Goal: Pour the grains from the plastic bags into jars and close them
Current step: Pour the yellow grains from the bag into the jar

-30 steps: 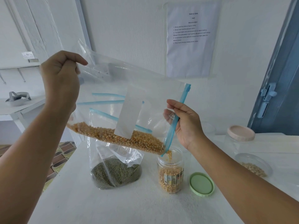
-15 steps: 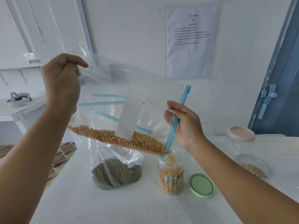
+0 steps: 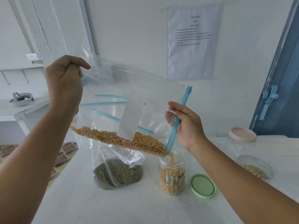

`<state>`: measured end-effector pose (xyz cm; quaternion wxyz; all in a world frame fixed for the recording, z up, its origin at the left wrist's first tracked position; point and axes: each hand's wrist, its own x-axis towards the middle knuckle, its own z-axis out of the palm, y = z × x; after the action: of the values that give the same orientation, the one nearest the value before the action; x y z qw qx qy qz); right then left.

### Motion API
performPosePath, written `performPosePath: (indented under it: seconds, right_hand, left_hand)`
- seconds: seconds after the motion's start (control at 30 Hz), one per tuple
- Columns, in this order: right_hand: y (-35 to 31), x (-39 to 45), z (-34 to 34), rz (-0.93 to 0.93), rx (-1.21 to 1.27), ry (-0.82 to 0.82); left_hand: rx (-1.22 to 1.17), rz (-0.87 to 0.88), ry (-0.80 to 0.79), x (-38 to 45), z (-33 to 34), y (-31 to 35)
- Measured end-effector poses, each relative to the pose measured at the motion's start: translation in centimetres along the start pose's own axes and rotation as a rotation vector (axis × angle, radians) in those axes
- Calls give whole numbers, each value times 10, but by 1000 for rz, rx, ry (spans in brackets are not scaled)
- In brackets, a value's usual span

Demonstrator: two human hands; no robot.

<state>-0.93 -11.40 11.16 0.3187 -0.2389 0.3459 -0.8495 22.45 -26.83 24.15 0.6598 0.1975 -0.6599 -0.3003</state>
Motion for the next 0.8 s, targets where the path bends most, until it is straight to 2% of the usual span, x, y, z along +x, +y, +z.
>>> performPosePath:
  seconds: [0.6, 0.8]
  right_hand:
    - [1, 0, 0, 0, -5, 6]
    - [0, 0, 1, -2, -9, 5]
  left_hand:
    - [58, 37, -46, -5, 0, 8]
    - [59, 115, -153, -3, -6, 2]
